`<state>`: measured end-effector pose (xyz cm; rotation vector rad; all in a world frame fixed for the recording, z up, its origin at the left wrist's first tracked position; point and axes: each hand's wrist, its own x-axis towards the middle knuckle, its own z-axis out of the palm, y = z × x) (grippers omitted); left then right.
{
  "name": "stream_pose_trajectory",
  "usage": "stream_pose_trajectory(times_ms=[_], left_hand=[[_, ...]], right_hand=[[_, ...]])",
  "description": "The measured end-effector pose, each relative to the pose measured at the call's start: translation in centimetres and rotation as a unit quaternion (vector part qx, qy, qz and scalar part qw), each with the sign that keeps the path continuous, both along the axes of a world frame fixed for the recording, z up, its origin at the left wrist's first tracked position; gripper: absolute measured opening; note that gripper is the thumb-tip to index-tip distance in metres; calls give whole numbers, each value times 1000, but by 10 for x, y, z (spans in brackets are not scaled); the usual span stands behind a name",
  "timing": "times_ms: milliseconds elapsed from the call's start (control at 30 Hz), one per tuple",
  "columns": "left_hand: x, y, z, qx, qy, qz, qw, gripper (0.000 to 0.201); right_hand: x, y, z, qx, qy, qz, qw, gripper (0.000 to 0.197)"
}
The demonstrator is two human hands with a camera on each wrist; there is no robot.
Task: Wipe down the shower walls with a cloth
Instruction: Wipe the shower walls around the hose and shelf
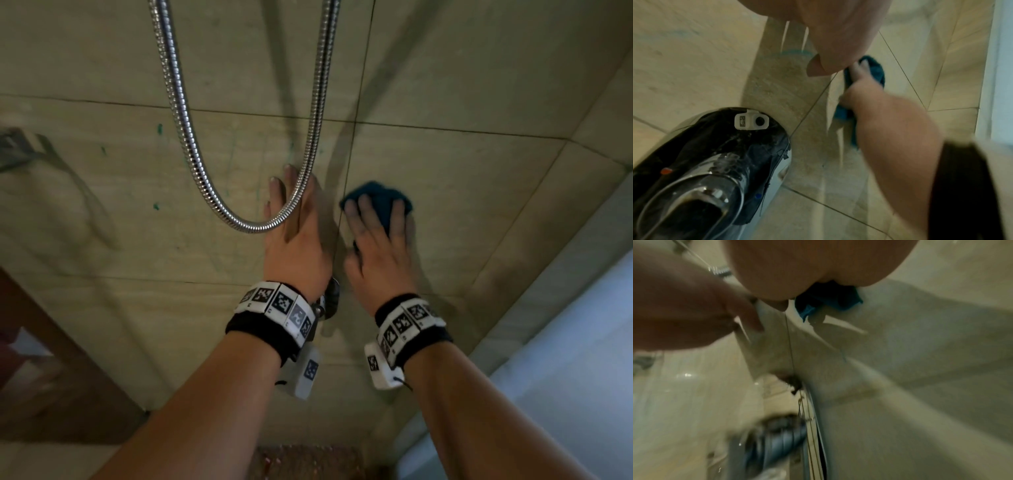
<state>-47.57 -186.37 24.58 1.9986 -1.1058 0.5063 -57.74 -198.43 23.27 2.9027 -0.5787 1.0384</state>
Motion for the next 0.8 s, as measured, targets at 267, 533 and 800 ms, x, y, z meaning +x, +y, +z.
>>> stream_pose_trajectory(times_ms=[267, 533, 800], left_hand=[[1, -4, -4, -23, -36, 12, 999, 103], [4, -5, -5, -46, -38, 12, 998, 103], [7, -2, -6, 14, -69, 28, 997, 96]], right_hand=[[-13, -1, -39, 48, 85, 23, 995, 81], [15, -3, 98, 6, -116, 0, 993, 64], [2, 1, -14, 28, 6, 28, 999, 73]])
